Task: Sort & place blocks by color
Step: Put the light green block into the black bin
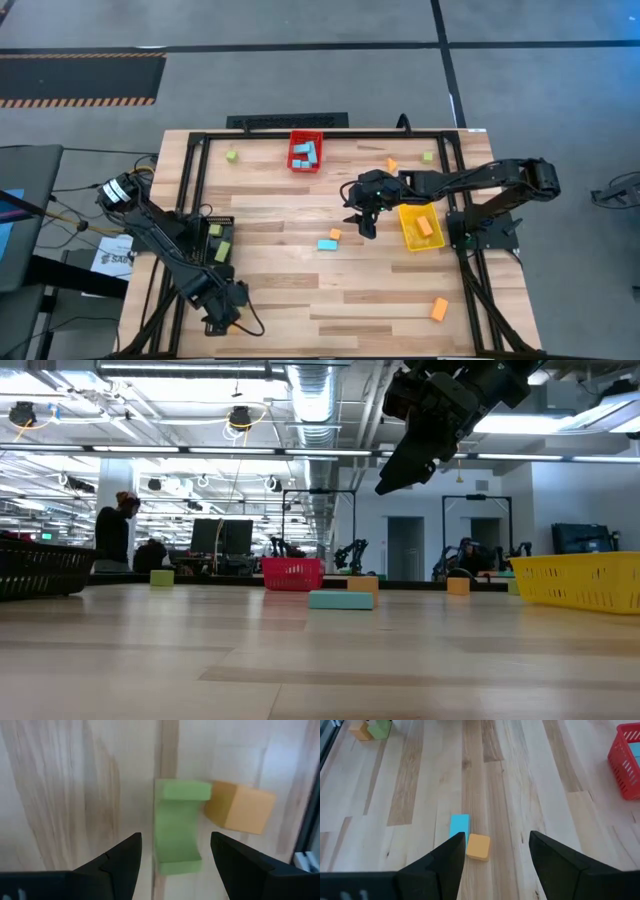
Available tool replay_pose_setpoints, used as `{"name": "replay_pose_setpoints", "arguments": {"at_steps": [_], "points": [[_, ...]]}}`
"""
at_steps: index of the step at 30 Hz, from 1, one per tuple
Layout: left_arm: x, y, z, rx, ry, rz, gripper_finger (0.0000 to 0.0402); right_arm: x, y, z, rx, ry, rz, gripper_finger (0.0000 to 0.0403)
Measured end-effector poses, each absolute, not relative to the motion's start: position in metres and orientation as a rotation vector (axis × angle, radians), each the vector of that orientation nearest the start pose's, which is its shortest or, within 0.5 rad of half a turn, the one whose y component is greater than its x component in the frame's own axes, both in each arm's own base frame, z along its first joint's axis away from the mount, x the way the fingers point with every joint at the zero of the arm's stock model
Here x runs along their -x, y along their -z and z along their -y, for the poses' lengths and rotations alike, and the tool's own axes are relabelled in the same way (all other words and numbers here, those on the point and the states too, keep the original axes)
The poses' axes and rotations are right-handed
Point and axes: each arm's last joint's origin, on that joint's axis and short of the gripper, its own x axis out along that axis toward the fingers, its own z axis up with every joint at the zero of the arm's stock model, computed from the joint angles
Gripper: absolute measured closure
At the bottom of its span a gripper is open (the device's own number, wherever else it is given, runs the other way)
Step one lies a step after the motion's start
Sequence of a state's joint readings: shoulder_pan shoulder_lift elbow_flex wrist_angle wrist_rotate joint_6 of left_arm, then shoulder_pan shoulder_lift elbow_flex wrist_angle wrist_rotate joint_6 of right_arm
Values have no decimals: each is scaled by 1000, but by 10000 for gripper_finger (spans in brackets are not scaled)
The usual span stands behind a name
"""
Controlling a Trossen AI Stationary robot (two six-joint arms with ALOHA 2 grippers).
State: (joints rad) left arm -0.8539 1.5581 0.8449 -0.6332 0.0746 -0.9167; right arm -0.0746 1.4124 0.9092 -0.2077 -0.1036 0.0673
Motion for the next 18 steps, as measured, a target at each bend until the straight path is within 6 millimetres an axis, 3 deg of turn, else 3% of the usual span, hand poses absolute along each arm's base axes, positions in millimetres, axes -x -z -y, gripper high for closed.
{"name": "replay_pose_setpoints", "arguments": {"at_steps": [18], "points": [[-161,-141,191,161,196,-1523,175,-295,-236,19,-113,-9,-705,163]]}}
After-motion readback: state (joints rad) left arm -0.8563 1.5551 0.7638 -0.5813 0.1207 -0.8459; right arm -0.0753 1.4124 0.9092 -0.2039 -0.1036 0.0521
